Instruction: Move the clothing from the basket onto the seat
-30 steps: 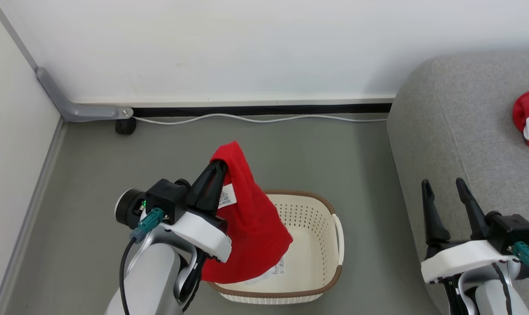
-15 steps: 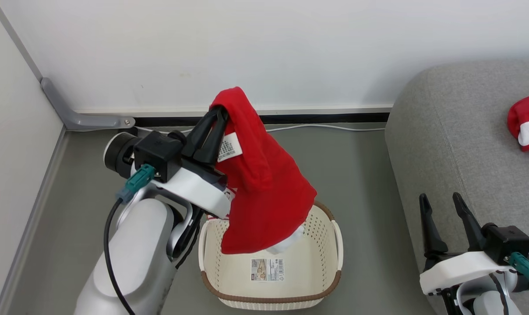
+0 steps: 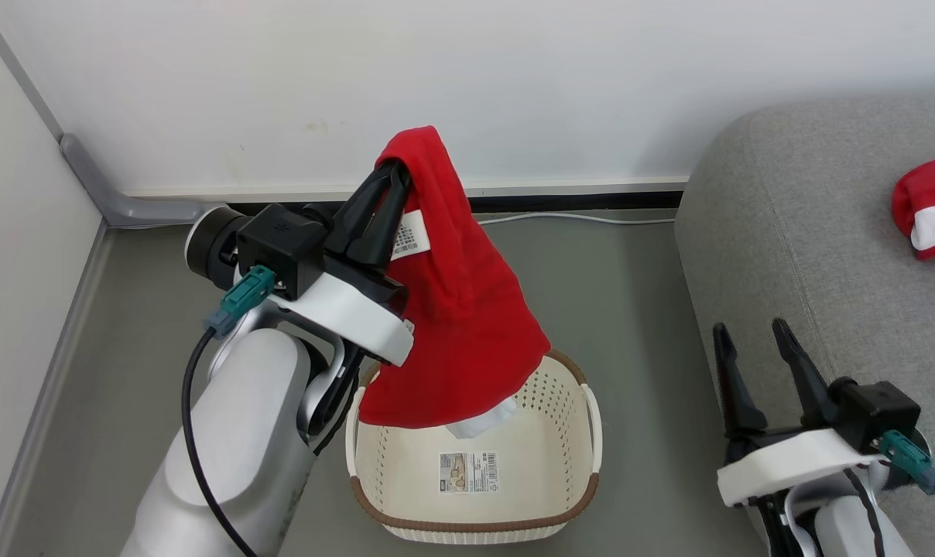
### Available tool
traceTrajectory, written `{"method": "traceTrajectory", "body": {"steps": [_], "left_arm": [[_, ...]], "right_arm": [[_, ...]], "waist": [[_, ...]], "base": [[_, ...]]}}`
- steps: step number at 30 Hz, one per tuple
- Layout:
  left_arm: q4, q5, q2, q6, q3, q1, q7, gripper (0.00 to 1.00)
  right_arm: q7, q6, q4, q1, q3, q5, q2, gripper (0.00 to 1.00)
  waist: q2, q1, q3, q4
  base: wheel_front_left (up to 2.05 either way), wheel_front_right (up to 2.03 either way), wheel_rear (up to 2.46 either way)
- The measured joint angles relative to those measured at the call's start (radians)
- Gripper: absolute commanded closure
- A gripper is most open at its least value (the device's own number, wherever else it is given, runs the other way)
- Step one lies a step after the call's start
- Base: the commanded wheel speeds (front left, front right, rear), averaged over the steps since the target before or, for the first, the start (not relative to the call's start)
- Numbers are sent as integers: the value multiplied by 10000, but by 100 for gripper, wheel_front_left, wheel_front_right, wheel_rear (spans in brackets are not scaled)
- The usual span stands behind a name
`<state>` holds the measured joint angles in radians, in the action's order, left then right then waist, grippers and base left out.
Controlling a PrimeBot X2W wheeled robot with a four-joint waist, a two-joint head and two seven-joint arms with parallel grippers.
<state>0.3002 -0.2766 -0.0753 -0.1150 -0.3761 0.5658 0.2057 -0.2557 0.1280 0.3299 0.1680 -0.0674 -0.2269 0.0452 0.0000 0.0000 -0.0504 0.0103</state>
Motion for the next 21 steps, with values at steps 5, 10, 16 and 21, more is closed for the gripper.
{"method": "traceTrajectory", "body": {"steps": [5,10,16,21], "left_arm": [[50,-59,10,2,-50,121,15,100],[102,-71,27,2,-144,145,73,100],[224,-71,58,2,-295,172,155,100],[284,-142,136,4,-407,172,238,100]], "right_arm": [[0,-2,-752,802,-1413,-134,161,0],[0,0,-963,1806,-3233,-485,773,0],[0,0,-1183,2643,-4982,-1279,1141,0],[0,0,-1124,2830,-6105,-1847,1172,0]], "waist": [[0,0,-14,15],[0,1,-23,-36],[0,0,20,-183],[0,0,127,-281]], "base": [[0,0,0],[0,0,0],[0,0,0],[0,0,0]]}}
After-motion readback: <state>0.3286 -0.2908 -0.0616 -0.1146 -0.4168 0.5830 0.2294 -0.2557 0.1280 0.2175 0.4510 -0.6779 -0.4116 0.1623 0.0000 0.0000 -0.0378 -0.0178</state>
